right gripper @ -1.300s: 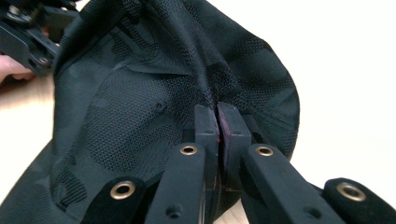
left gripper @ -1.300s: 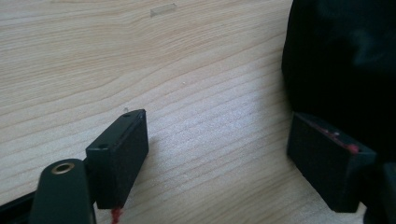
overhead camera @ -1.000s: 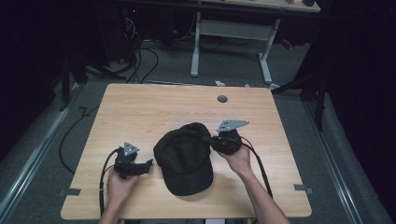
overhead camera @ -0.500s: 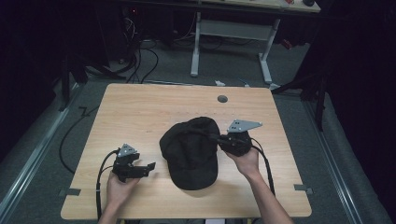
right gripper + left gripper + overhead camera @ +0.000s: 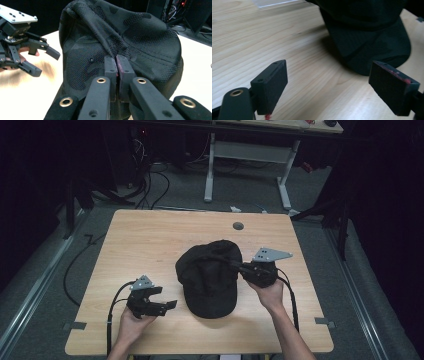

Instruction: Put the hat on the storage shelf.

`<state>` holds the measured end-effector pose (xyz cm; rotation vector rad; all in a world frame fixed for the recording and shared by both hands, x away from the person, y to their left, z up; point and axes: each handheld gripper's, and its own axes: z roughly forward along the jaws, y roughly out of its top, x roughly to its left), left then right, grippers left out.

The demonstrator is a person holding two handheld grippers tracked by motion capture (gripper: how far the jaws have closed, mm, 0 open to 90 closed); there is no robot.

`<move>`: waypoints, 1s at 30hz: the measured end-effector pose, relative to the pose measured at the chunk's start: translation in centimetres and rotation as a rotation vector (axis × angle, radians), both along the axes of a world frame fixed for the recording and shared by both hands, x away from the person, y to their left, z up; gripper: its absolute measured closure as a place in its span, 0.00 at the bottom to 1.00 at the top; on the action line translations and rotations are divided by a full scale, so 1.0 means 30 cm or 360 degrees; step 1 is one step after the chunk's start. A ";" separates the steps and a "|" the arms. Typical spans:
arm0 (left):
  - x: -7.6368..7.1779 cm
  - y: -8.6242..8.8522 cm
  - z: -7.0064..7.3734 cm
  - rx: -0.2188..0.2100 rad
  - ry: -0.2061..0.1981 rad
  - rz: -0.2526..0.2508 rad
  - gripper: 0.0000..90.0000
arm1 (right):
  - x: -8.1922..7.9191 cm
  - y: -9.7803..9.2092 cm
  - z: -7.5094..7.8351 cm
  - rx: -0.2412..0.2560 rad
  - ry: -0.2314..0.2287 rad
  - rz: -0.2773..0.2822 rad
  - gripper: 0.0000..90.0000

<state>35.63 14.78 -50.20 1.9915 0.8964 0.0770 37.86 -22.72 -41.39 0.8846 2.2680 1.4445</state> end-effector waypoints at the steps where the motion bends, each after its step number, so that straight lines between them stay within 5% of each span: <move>1: 0.000 -0.004 0.003 0.0000 0.0001 -0.0011 0.18 | -0.003 -0.003 0.003 0.0007 -0.0004 -0.0001 0.98; 30: 0.059 -0.104 0.045 -0.0069 0.0096 -0.0287 0.29 | -0.038 -0.016 0.036 0.0120 -0.0048 0.0116 0.98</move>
